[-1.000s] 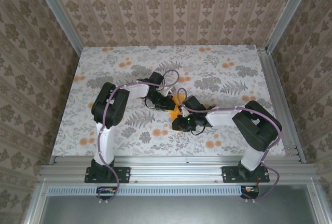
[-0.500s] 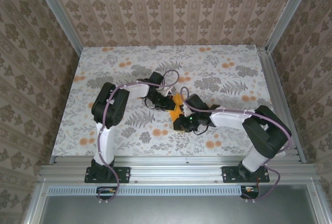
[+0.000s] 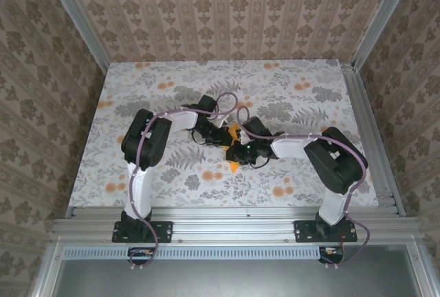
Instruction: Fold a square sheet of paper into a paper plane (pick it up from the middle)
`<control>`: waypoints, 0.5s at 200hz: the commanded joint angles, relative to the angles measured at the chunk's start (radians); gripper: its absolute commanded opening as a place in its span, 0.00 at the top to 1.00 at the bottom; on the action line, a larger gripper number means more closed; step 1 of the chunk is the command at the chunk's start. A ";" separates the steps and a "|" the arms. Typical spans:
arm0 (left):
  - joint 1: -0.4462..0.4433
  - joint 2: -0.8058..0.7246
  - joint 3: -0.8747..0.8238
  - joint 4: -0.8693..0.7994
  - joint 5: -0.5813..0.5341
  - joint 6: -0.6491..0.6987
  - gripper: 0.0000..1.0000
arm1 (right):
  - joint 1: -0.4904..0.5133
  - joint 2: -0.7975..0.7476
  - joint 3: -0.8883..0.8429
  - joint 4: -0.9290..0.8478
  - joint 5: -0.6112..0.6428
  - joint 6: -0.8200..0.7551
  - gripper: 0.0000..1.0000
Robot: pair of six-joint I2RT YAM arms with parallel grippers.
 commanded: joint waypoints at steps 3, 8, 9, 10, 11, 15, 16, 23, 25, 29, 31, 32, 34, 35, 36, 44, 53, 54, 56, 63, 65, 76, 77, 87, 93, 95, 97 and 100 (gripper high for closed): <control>0.007 0.112 -0.047 -0.060 -0.224 0.045 0.93 | 0.011 0.014 -0.030 -0.004 -0.012 -0.007 0.80; 0.007 0.112 -0.045 -0.062 -0.225 0.045 0.93 | 0.013 0.010 -0.035 -0.005 -0.011 -0.008 0.80; 0.007 0.112 -0.045 -0.062 -0.225 0.046 0.93 | 0.013 0.010 -0.038 -0.005 -0.011 -0.009 0.80; 0.007 0.112 -0.044 -0.062 -0.225 0.045 0.93 | 0.013 0.009 -0.040 -0.006 -0.012 -0.009 0.80; 0.007 0.112 -0.044 -0.063 -0.225 0.045 0.93 | 0.014 0.009 -0.041 -0.007 -0.011 -0.009 0.80; 0.007 0.112 -0.044 -0.064 -0.226 0.046 0.93 | 0.016 0.009 -0.044 -0.012 -0.010 -0.011 0.80; 0.007 0.112 -0.043 -0.065 -0.226 0.046 0.93 | 0.017 0.008 -0.045 -0.013 -0.010 -0.011 0.80; 0.007 0.112 -0.042 -0.067 -0.226 0.047 0.93 | 0.021 0.002 -0.056 -0.023 -0.006 -0.017 0.80; 0.007 0.112 -0.041 -0.067 -0.227 0.046 0.93 | 0.021 0.000 -0.058 -0.026 -0.005 -0.017 0.80; 0.007 0.110 -0.041 -0.068 -0.227 0.046 0.93 | 0.023 -0.003 -0.065 -0.029 -0.005 -0.019 0.80; 0.007 0.110 -0.041 -0.069 -0.229 0.046 0.93 | 0.023 -0.005 -0.069 -0.030 -0.005 -0.018 0.80; 0.008 0.110 -0.041 -0.068 -0.229 0.047 0.93 | 0.024 -0.005 -0.070 -0.031 -0.006 -0.019 0.80; 0.008 0.110 -0.041 -0.069 -0.229 0.047 0.93 | 0.024 -0.007 -0.073 -0.033 -0.006 -0.019 0.80; 0.008 0.110 -0.041 -0.069 -0.229 0.047 0.93 | 0.024 -0.008 -0.074 -0.033 -0.005 -0.019 0.80; 0.008 0.110 -0.041 -0.069 -0.229 0.048 0.93 | 0.024 -0.009 -0.077 -0.033 -0.005 -0.018 0.80; 0.008 0.110 -0.039 -0.071 -0.230 0.048 0.93 | 0.027 -0.017 -0.093 -0.036 -0.004 -0.017 0.80; 0.010 0.109 -0.040 -0.071 -0.232 0.047 0.93 | 0.029 -0.032 -0.108 -0.048 0.003 -0.021 0.80; 0.010 0.109 -0.040 -0.071 -0.232 0.047 0.93 | 0.031 -0.033 -0.109 -0.050 0.004 -0.022 0.80; 0.009 0.108 -0.040 -0.071 -0.233 0.046 0.93 | 0.032 -0.037 -0.112 -0.055 0.006 -0.022 0.80; 0.011 0.108 -0.040 -0.071 -0.233 0.046 0.93 | 0.035 -0.049 -0.122 -0.069 0.012 -0.026 0.80; 0.010 0.109 -0.039 -0.072 -0.234 0.046 0.93 | 0.035 -0.052 -0.125 -0.073 0.014 -0.028 0.80; 0.010 0.106 -0.039 -0.073 -0.236 0.046 0.93 | 0.038 -0.069 -0.142 -0.089 0.018 -0.029 0.80; 0.010 0.106 -0.039 -0.074 -0.236 0.046 0.93 | 0.038 -0.070 -0.144 -0.090 0.017 -0.030 0.80; 0.011 0.104 -0.037 -0.077 -0.241 0.049 0.93 | 0.045 -0.085 -0.158 -0.098 0.019 -0.029 0.80; 0.011 0.102 -0.036 -0.077 -0.243 0.048 0.93 | 0.049 -0.092 -0.163 -0.107 0.023 -0.030 0.80; 0.011 0.101 -0.036 -0.077 -0.244 0.049 0.93 | 0.051 -0.094 -0.165 -0.110 0.024 -0.031 0.80; 0.013 0.101 -0.036 -0.078 -0.244 0.048 0.93 | 0.053 -0.096 -0.166 -0.113 0.026 -0.032 0.80; 0.013 0.101 -0.036 -0.078 -0.244 0.048 0.93 | 0.055 -0.098 -0.168 -0.118 0.029 -0.032 0.80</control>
